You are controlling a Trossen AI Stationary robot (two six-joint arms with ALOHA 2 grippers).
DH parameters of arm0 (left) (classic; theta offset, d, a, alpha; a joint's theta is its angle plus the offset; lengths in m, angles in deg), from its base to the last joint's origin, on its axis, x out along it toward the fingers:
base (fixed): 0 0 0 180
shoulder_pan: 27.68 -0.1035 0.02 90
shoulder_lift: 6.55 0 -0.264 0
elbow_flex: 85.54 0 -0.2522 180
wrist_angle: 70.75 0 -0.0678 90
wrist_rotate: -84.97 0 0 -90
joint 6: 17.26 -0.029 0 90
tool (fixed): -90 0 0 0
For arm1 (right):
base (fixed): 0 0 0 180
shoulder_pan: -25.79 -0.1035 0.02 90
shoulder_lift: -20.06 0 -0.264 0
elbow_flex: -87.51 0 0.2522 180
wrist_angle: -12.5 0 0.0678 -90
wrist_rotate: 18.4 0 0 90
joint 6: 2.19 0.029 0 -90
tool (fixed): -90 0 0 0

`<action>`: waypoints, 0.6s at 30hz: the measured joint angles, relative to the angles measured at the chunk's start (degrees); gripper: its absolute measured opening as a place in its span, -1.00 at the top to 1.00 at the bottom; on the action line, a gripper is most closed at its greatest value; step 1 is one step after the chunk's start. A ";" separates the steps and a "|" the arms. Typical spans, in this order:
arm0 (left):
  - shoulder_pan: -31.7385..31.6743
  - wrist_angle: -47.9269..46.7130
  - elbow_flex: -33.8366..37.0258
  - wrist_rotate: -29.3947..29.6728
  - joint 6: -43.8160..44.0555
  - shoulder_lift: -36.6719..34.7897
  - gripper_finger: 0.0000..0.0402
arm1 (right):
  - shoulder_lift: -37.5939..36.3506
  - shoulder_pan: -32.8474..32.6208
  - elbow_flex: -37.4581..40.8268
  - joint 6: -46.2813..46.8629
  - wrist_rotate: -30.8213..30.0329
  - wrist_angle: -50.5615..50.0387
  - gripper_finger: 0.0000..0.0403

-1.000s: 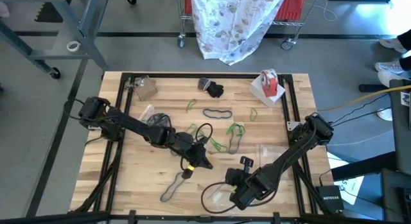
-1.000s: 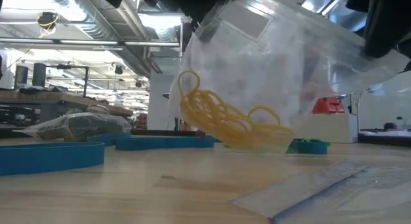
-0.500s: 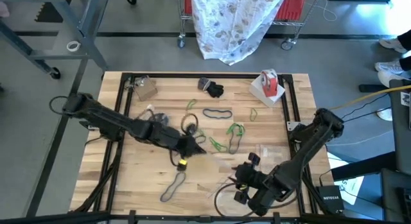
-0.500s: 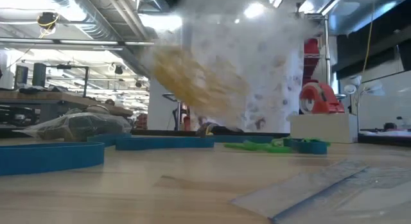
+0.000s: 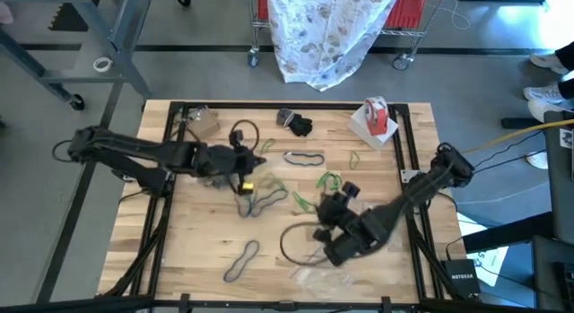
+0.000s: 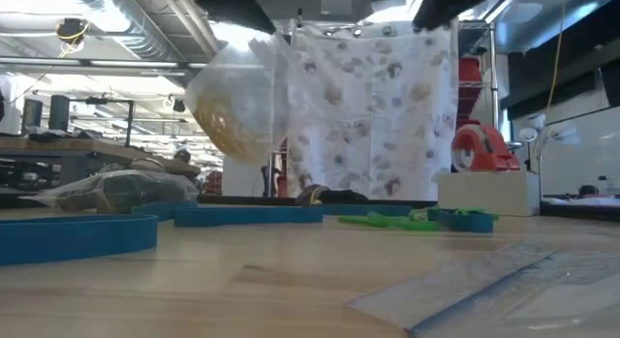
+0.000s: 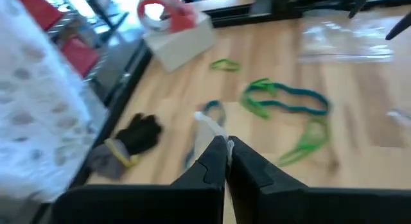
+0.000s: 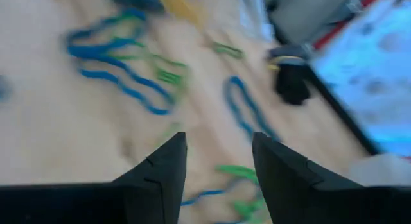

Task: Sort rubber bands
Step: Close the transparent zip bag

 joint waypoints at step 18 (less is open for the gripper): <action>-25.40 -1.93 0.15 0.16 -8.36 -0.02 1.00 | -4.30 18.56 10.90 -11.75 1.99 -18.11 0.16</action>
